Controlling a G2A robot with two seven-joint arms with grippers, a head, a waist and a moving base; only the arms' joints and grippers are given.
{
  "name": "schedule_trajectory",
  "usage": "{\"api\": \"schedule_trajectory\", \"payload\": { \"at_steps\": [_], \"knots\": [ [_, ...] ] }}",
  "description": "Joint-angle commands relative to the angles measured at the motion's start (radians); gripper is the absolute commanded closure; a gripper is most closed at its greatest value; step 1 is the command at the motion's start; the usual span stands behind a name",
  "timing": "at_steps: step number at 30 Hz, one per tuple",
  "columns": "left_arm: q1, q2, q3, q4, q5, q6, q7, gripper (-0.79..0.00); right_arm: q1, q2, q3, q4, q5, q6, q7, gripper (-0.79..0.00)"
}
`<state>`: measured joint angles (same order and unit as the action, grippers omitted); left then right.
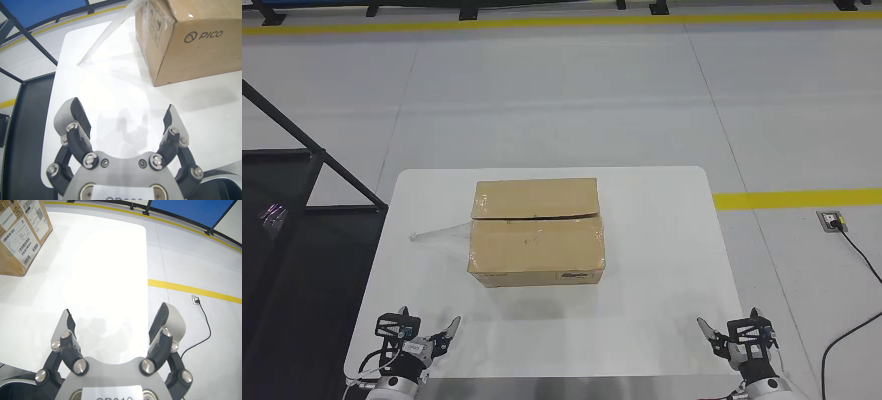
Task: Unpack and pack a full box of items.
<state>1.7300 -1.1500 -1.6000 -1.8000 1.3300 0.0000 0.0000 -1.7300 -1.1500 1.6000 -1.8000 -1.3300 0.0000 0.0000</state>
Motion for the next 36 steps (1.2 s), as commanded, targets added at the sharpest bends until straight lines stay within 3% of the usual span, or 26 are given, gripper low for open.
{"api": "schedule_trajectory", "payload": {
  "at_steps": [1, 13, 17, 27, 31, 36],
  "knots": [
    [0.0, 0.0, 0.0, 0.0, 0.0, 0.0, 0.0, -0.784, 0.0, 0.0, 0.0, 0.0, 0.0, 0.0, 0.0, -0.785],
    [0.0, 0.0, 0.0, 0.0, 0.0, 0.0, 0.0, -0.784, 0.0, 0.0, 0.0, 0.0, 0.0, 0.0, 0.0, -0.785],
    [-0.007, 0.001, -0.019, 0.015, -0.025, -0.045, 0.029, -0.785, 0.007, -0.001, -0.024, -0.021, -0.029, -0.02, 0.015, -0.785],
    [-0.087, -0.001, -0.084, 0.038, -0.25, -0.192, 0.107, -0.785, 0.117, -0.022, -0.15, -0.131, -0.081, 0.077, 0.116, -0.785],
    [-0.087, -0.003, -0.101, 0.012, -0.274, -0.181, 0.127, -0.785, 0.208, -0.038, -0.21, -0.131, -0.008, 0.132, 0.198, -0.785],
    [-0.085, -0.003, -0.105, 0.002, -0.274, -0.171, 0.123, -0.785, 0.216, -0.039, -0.216, -0.131, -0.002, 0.13, 0.207, -0.785]
  ]
}}
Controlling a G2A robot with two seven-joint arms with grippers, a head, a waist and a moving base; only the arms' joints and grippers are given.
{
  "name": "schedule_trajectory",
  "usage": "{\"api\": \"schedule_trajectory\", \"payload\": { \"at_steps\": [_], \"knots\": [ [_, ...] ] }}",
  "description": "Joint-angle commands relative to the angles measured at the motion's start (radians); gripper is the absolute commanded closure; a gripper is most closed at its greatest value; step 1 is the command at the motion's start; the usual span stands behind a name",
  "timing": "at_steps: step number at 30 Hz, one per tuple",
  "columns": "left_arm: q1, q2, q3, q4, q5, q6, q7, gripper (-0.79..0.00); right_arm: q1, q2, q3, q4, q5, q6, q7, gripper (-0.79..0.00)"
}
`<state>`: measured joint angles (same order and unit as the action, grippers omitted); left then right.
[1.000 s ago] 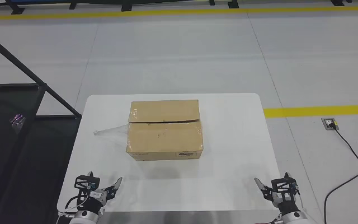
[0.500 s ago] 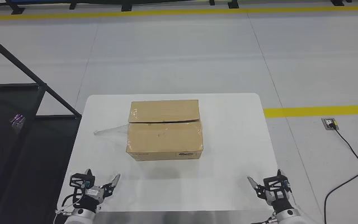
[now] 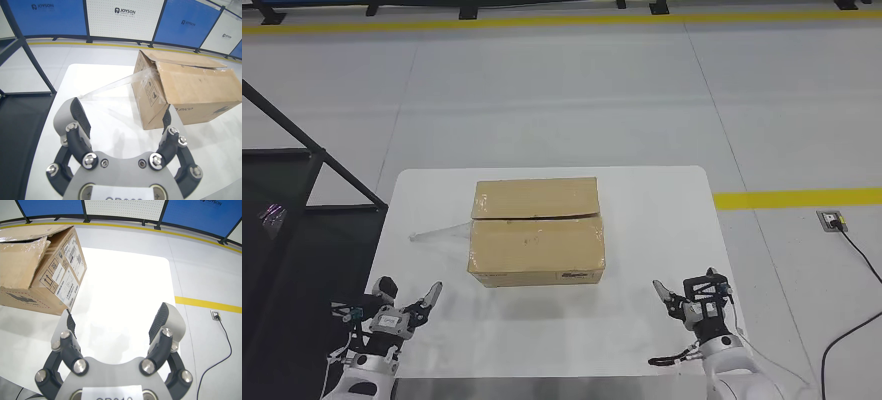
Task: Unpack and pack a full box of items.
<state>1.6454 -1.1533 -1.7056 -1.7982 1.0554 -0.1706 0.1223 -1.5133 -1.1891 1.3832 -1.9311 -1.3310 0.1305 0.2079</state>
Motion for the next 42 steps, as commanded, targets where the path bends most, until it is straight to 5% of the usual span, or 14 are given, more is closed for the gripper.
{"api": "schedule_trajectory", "payload": {
  "at_steps": [1, 8, 12, 20, 26, 30, 42],
  "knots": [
    [0.0, 0.0, 0.0, 0.001, 0.0, -0.001, 0.0, -0.785, -0.001, 0.0, 0.001, 0.0, -0.001, 0.0, -0.001, -0.785],
    [0.0, 0.0, 0.0, 0.001, 0.0, -0.001, 0.0, -0.785, -0.001, 0.0, 0.001, 0.0, -0.001, 0.0, -0.001, -0.785],
    [-0.051, 0.0, 0.006, -0.005, -0.142, -0.069, -0.103, -0.785, 0.057, -0.008, -0.027, 0.007, 0.217, -0.162, -0.034, -0.785],
    [-0.181, 0.002, 0.007, 0.066, -0.354, -0.168, -0.222, -0.785, 0.324, -0.033, -0.1, 0.209, 0.683, -0.44, 0.039, -0.785],
    [-0.27, 0.011, -0.033, 0.124, -0.752, -0.211, -0.511, -0.785, 0.566, -0.057, -0.159, 0.473, 0.943, -0.517, 0.147, -0.785],
    [-0.255, 0.02, -0.087, 0.117, -0.733, -0.208, -0.529, -0.785, 0.661, -0.068, -0.203, 0.598, 0.973, -0.536, 0.206, -0.785],
    [-0.255, 0.02, -0.087, 0.117, -0.733, -0.208, -0.529, -0.785, 0.809, -0.101, -0.279, 0.833, 1.298, -0.743, 0.403, -0.785]
  ]
}}
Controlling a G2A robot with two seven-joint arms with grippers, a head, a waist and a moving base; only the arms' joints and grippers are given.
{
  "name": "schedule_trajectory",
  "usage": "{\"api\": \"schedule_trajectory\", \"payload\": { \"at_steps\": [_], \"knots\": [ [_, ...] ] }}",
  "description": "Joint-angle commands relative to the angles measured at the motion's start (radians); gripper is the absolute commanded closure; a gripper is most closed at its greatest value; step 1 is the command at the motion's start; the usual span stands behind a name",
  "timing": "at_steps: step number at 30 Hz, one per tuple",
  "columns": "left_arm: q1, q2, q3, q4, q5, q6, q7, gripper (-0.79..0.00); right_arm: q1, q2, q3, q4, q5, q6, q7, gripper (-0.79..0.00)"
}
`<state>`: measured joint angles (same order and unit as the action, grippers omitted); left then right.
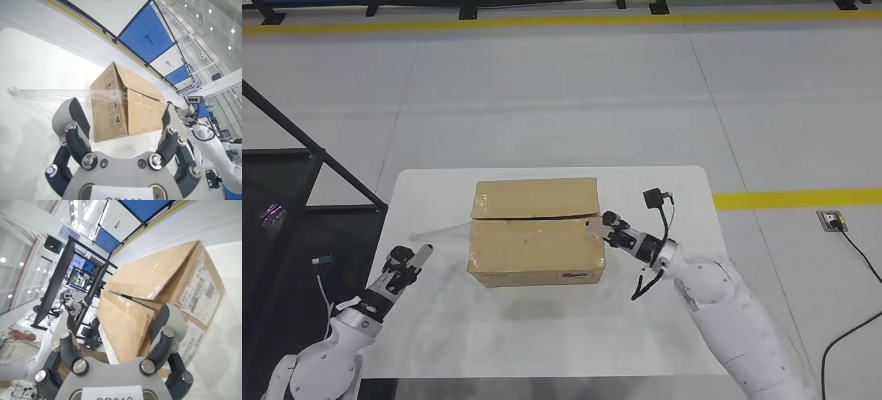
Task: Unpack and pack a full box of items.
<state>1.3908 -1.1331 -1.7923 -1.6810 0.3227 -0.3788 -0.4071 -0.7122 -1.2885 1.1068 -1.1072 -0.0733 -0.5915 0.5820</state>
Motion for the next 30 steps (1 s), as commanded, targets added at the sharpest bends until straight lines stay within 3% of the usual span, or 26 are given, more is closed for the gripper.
{"api": "schedule_trajectory", "payload": {
  "at_steps": [1, 8, 10, 16, 20, 25, 30],
  "knots": [
    [0.004, -0.001, 0.002, -0.002, -0.008, 0.01, 0.012, -0.785, 0.013, -0.002, -0.005, 0.017, 0.076, -0.042, 0.059, -0.785],
    [0.031, -0.002, 0.003, -0.064, -0.073, 0.029, 0.013, -0.785, 0.013, 0.014, 0.008, 0.017, 0.356, -0.235, 0.38, -0.785],
    [0.04, -0.001, 0.001, -0.082, -0.062, 0.026, 0.016, -0.785, -0.001, 0.028, 0.005, -0.037, 0.389, -0.223, 0.424, -0.785],
    [0.048, 0.007, 0.018, -0.099, 0.058, -0.041, -0.033, -0.785, -0.108, 0.103, 0.001, -0.219, 0.31, -0.23, 0.417, -0.785],
    [0.044, 0.014, 0.047, -0.075, 0.197, -0.092, -0.055, -0.785, -0.137, 0.139, -0.001, -0.234, 0.162, -0.232, 0.414, -0.785],
    [0.034, 0.02, 0.091, -0.019, 0.336, -0.15, -0.071, -0.785, -0.147, 0.138, -0.027, -0.252, 0.038, -0.169, 0.36, -0.785],
    [0.005, 0.025, 0.132, 0.033, 0.473, -0.163, -0.075, -0.785, -0.133, 0.129, -0.042, -0.29, 0.065, -0.037, 0.287, -0.785]
  ]
}}
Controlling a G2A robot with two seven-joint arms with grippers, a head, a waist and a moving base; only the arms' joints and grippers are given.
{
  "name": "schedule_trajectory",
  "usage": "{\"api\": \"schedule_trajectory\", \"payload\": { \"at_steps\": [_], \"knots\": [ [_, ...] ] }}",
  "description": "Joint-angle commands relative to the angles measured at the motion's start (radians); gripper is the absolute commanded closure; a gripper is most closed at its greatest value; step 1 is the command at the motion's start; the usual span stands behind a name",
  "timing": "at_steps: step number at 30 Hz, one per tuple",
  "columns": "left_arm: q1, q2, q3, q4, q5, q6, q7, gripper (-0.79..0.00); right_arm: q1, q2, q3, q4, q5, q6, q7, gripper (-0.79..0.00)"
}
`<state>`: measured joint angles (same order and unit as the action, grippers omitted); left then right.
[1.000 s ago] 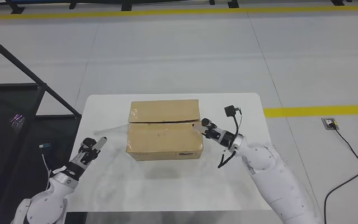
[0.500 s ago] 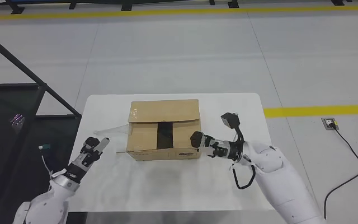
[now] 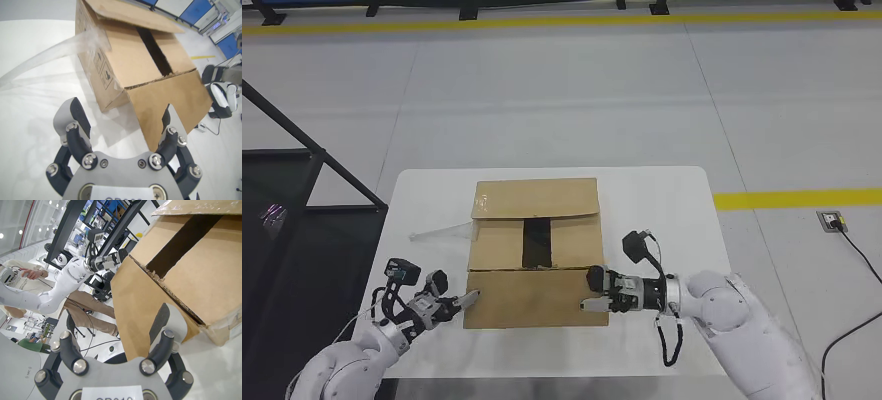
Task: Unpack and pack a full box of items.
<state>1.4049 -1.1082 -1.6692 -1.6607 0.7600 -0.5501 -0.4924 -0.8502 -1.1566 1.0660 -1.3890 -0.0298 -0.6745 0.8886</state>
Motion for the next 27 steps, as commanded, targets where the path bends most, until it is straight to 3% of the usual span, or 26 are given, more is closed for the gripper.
{"api": "schedule_trajectory", "payload": {
  "at_steps": [1, 6, 20, 27],
  "knots": [
    [-0.017, 0.0, 0.021, 0.023, 0.062, 0.017, 0.024, -0.785, 0.011, -0.005, -0.002, -0.018, 0.042, 0.083, -0.042, -0.785],
    [-0.049, -0.001, 0.05, 0.054, 0.077, 0.028, 0.048, -0.785, 0.03, -0.022, 0.02, -0.015, 0.353, 0.329, -0.12, -0.785],
    [-0.049, -0.001, 0.05, 0.054, 0.077, 0.028, 0.048, -0.785, 0.03, -0.029, 0.01, -0.011, 0.383, 0.349, -0.159, -0.785],
    [-0.024, -0.001, 0.071, 0.017, 0.141, 0.063, 0.098, -0.785, 0.217, -0.097, -0.127, 0.267, 0.518, 0.472, -0.168, -0.785]
  ]
}}
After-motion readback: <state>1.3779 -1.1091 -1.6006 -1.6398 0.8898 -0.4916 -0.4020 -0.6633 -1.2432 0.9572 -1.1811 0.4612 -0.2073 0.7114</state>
